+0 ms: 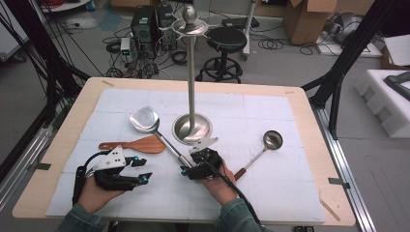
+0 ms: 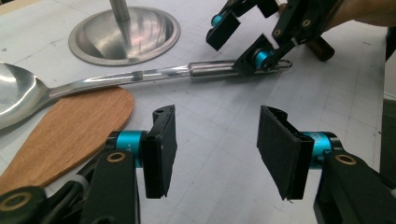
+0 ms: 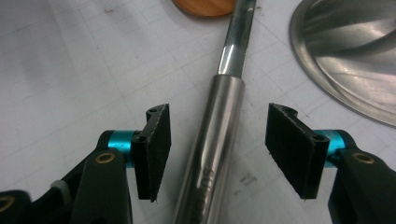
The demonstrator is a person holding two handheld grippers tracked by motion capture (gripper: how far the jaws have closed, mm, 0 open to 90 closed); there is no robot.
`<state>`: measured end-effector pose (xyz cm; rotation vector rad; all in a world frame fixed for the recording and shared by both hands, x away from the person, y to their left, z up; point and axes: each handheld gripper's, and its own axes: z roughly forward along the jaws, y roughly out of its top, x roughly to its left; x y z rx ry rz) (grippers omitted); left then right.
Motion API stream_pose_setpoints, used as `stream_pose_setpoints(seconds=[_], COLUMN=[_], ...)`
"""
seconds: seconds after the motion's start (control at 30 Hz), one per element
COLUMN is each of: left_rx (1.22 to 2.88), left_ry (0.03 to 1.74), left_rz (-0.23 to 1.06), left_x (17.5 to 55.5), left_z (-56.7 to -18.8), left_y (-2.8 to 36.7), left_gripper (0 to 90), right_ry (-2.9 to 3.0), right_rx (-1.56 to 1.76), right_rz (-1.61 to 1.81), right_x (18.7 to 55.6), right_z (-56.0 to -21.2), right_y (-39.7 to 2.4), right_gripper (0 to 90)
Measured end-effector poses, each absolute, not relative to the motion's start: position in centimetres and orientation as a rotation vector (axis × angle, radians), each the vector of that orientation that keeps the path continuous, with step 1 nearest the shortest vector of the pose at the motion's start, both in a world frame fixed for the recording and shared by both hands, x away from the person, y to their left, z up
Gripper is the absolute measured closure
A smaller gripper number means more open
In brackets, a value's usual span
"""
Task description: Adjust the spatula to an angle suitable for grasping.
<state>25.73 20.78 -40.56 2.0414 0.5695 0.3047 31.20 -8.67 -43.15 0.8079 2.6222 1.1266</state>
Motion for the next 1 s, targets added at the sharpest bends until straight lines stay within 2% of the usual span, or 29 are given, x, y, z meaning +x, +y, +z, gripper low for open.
stream_pose_setpoints(seconds=[0.3,0.47,0.77,1.0], left_rx=[2.040,2.038,2.034,2.028], left_ry=[0.571,0.572,0.570,0.571], left_rz=[0.312,0.307,0.310,0.309], left_x=[25.7,25.7,25.7,25.7], left_z=[-40.6,-40.7,-40.6,-40.5], left_y=[21.1,21.1,21.2,21.3], left_gripper=[47.4,47.3,47.3,47.5], right_ry=[2.643,2.634,2.590,2.591], right_rx=[0.800,0.806,0.880,0.900], right_rz=[1.028,1.040,0.998,0.990], right_x=[31.6,31.8,32.5,32.8], right_z=[-44.0,-43.9,-43.6,-43.4], right_y=[-7.3,-7.4,-8.4,-8.9], right_gripper=[50.7,61.1,67.5,68.3])
